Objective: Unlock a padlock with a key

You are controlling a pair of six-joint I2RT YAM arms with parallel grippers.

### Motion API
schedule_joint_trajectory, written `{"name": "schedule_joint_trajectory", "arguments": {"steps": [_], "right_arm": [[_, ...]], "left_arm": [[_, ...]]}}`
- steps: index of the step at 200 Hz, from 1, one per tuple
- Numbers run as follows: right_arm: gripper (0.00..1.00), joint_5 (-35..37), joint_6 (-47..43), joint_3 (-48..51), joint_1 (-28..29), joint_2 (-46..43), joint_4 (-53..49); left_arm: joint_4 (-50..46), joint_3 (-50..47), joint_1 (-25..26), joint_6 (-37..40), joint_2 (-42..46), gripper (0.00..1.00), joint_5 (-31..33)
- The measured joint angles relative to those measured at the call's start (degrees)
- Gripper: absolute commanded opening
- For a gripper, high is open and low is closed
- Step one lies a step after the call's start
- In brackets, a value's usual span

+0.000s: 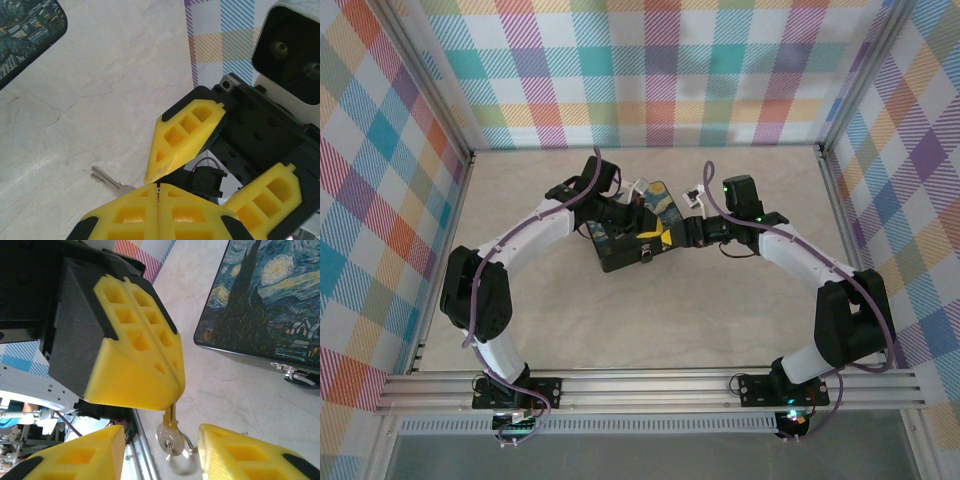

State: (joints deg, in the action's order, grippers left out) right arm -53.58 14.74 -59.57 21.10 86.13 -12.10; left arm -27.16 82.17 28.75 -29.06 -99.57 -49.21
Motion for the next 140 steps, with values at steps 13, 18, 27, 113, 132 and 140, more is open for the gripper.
{"name": "schedule_joint_trajectory", "arguments": {"steps": [13,18,27,113,132,140], "right_arm": [[0.57,0.4,-0.6,0.2,0.0,-0.4,-0.6],[0.57,0.7,-0.6,0.4,-0.1,-0.8,-0.6],[0.58,0.8,-0.6,0.9,-0.2,-1.4,-0.9],[0.5,2.2,15.8,6.0,-0.5,-2.2,13.5],[0.48,2.2,19.9,7.8,-0.5,-2.7,17.7],[0.48,2.4,21.1,8.3,-0.5,-3.1,18.9]], "left_arm": [[1.0,-1.2,-0.4,0.0,0.3,0.0,0.2],[1.4,-1.6,-0.7,0.2,0.4,0.0,0.2],[1.9,-1.9,-1.1,0.4,0.4,0.0,0.2],[7.9,-5.0,-1.7,6.1,4.7,0.0,-5.0],[7.9,-5.2,-1.7,7.5,4.9,0.0,-5.4],[7.9,-5.2,-1.9,7.8,4.9,0.0,-5.9]]}}
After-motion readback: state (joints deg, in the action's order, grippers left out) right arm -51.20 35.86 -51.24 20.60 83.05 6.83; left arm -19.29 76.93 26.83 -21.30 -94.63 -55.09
